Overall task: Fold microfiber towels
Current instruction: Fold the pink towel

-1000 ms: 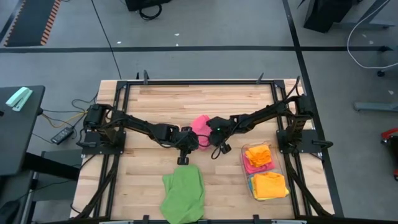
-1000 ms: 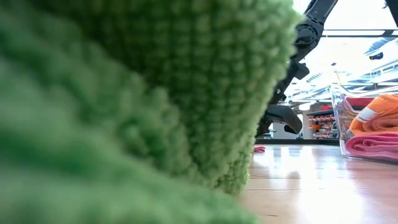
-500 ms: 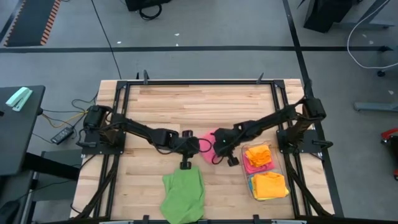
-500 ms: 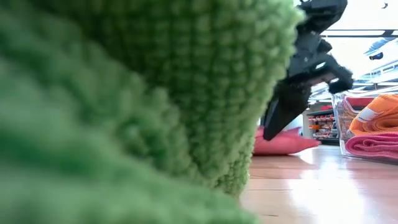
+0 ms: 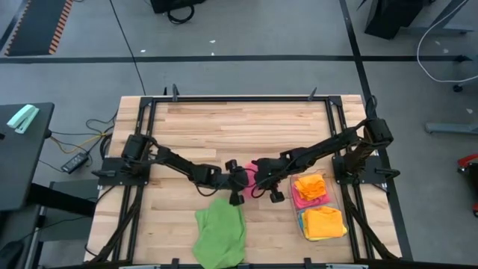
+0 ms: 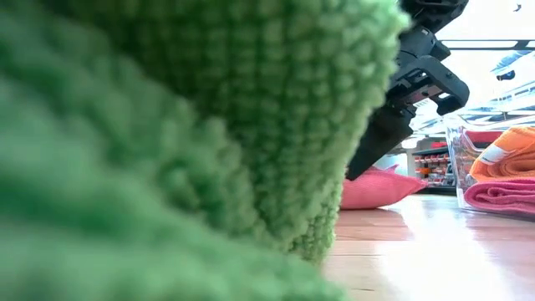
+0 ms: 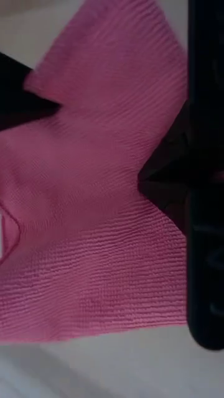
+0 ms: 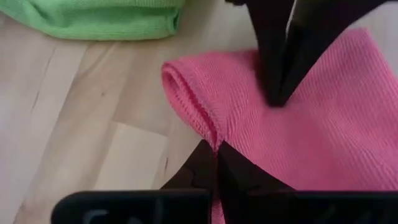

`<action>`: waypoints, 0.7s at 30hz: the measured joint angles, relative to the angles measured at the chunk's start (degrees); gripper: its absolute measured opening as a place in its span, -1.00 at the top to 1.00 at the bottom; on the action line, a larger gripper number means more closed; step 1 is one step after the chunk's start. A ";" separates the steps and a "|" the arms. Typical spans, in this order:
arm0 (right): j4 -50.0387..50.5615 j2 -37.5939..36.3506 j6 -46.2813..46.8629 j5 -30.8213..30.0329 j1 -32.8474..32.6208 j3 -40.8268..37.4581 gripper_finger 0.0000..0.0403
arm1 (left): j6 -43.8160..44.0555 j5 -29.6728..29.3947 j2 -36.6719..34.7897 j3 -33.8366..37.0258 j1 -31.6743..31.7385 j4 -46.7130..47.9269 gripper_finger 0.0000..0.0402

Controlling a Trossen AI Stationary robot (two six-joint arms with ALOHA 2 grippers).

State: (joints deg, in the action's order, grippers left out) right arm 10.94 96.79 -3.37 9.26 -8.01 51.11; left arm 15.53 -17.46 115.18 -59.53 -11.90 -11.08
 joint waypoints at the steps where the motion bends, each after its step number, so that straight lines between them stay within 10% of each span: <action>1: -0.13 0.00 0.28 0.04 -0.02 0.00 0.94 | 0.04 1.39 0.39 -0.05 0.02 -0.78 0.92; 21: 2.05 -0.52 -13.08 6.42 6.49 4.55 0.94 | -13.20 -6.78 0.81 0.00 -3.70 -1.31 0.96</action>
State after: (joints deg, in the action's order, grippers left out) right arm 12.99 96.28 -16.45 15.68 -1.52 55.67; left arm 2.32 -24.24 115.99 -59.53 -15.60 -12.40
